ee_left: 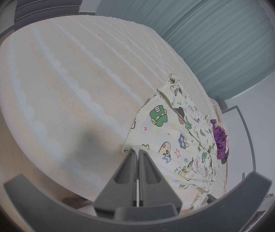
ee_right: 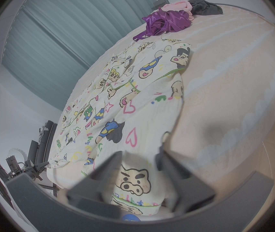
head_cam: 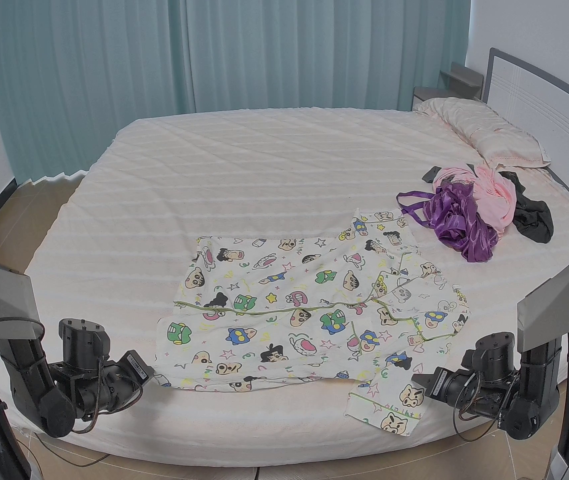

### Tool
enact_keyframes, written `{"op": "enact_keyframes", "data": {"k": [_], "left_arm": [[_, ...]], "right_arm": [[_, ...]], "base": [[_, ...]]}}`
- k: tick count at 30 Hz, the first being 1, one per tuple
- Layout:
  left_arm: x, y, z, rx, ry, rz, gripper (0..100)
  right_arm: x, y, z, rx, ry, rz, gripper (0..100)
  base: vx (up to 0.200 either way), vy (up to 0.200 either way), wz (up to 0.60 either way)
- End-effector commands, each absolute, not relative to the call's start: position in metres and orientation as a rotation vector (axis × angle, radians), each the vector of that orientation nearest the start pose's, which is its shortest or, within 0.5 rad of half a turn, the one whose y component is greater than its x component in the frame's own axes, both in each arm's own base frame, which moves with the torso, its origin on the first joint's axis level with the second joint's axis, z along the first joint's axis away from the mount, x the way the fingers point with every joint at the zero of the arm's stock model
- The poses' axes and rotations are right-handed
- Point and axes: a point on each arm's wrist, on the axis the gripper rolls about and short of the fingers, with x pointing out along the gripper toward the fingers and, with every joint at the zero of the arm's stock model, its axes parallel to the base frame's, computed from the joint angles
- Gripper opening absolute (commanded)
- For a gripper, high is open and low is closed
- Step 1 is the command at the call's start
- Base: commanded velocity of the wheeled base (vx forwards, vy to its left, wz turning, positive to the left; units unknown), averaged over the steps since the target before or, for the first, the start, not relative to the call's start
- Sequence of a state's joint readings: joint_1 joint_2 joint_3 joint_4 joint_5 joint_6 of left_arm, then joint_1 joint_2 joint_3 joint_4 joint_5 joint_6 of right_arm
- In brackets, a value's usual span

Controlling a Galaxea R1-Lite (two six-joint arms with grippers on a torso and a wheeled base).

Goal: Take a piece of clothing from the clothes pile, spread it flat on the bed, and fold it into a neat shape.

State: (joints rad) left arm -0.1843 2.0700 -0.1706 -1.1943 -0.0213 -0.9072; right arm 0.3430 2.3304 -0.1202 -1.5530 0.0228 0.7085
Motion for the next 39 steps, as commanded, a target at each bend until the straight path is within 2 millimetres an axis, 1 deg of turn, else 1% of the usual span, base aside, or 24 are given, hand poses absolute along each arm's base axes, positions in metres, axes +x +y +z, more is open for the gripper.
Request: {"op": "enact_keyframes", "data": {"k": [1, 4, 7, 11, 13, 16, 19, 21, 22, 26, 28, 29, 31, 32, 34, 35, 36, 37, 38, 39], "left_arm": [[0.233, -0.044, 0.007, -0.809, 0.739, 0.135, 0], [0.233, -0.044, 0.006, -0.808, 0.743, 0.135, 0], [0.233, -0.045, 0.006, -0.807, 0.743, 0.134, 0], [0.232, -0.046, 0.006, -0.804, 0.75, 0.13, 0], [0.232, -0.047, 0.005, -0.803, 0.754, 0.128, 0], [0.231, -0.049, 0.005, -0.798, 0.762, 0.118, 0], [0.23, -0.053, 0.004, -0.792, 0.77, 0.107, 0], [0.23, -0.054, 0.002, -0.788, 0.779, 0.106, 0], [0.231, -0.054, 0.001, -0.787, 0.781, 0.106, 0], [0.231, -0.054, 0.0, -0.786, 0.785, 0.109, 0], [0.231, -0.054, 0.0, -0.786, 0.785, 0.109, 0], [0.231, -0.054, 0.0, -0.786, 0.785, 0.109, 0], [0.231, -0.055, 0.0, -0.786, 0.786, 0.107, 0], [0.231, -0.055, 0.0, -0.786, 0.786, 0.107, 0], [0.231, -0.055, 0.0, -0.786, 0.786, 0.107, 0], [0.231, -0.055, 0.0, -0.786, 0.786, 0.107, 0], [0.231, -0.055, 0.0, -0.786, 0.786, 0.107, 0], [0.231, -0.055, 0.0, -0.786, 0.786, 0.107, 0], [0.231, -0.055, 0.0, -0.786, 0.786, 0.107, 0], [0.231, -0.055, 0.0, -0.785, 0.786, 0.106, 0]], "right_arm": [[0.231, 0.082, -0.032, 0.572, 0.743, 0.102, 0], [0.231, 0.081, -0.032, 0.574, 0.741, 0.096, 0], [0.235, 0.077, -0.028, 0.585, 0.708, 0.079, 0], [0.238, 0.071, -0.016, 0.602, 0.656, 0.072, 0], [0.244, 0.067, -0.008, 0.612, 0.605, 0.073, 0], [0.249, 0.066, -0.002, 0.616, 0.572, 0.083, 0], [0.26, 0.063, -0.003, 0.575, 0.541, 0.092, 0], [0.263, 0.06, -0.01, 0.54, 0.555, 0.104, 0], [0.264, 0.059, -0.014, 0.531, 0.571, 0.117, 100], [0.264, 0.055, -0.024, 0.54, 0.609, 0.115, 100], [0.263, 0.049, -0.02, 0.545, 0.599, 0.1, 100], [0.262, 0.046, -0.015, 0.549, 0.585, 0.095, 100], [0.253, 0.038, -0.001, 0.557, 0.561, 0.092, 100], [0.252, 0.037, 0.002, 0.557, 0.557, 0.095, 100], [0.241, 0.032, 0.011, 0.558, 0.562, 0.13, 100], [0.239, 0.032, 0.011, 0.557, 0.565, 0.136, 100], [0.231, 0.031, 0.012, 0.546, 0.59, 0.169, 100], [0.23, 0.031, 0.012, 0.541, 0.595, 0.174, 100], [0.222, 0.031, 0.009, 0.504, 0.634, 0.204, 100], [0.219, 0.032, 0.006, 0.48, 0.653, 0.217, 100]], "base": [[0.0, 0.0, 0.0], [0.0, 0.0, 0.0], [0.0, 0.0, 0.0], [0.0, 0.0, 0.0], [0.0, 0.0, 0.0], [0.0, 0.0, 0.0], [0.0, 0.0, 0.0], [0.0, 0.0, 0.0], [0.0, 0.0, 0.0], [0.0, 0.0, 0.0], [0.0, 0.0, 0.0], [0.0, 0.0, 0.0], [0.0, 0.0, 0.0], [0.0, 0.0, 0.0], [0.0, 0.0, 0.0], [0.0, 0.0, 0.0], [0.0, 0.0, 0.0], [0.0, 0.0, 0.0], [0.0, 0.0, 0.0], [0.0, 0.0, 0.0]]}}
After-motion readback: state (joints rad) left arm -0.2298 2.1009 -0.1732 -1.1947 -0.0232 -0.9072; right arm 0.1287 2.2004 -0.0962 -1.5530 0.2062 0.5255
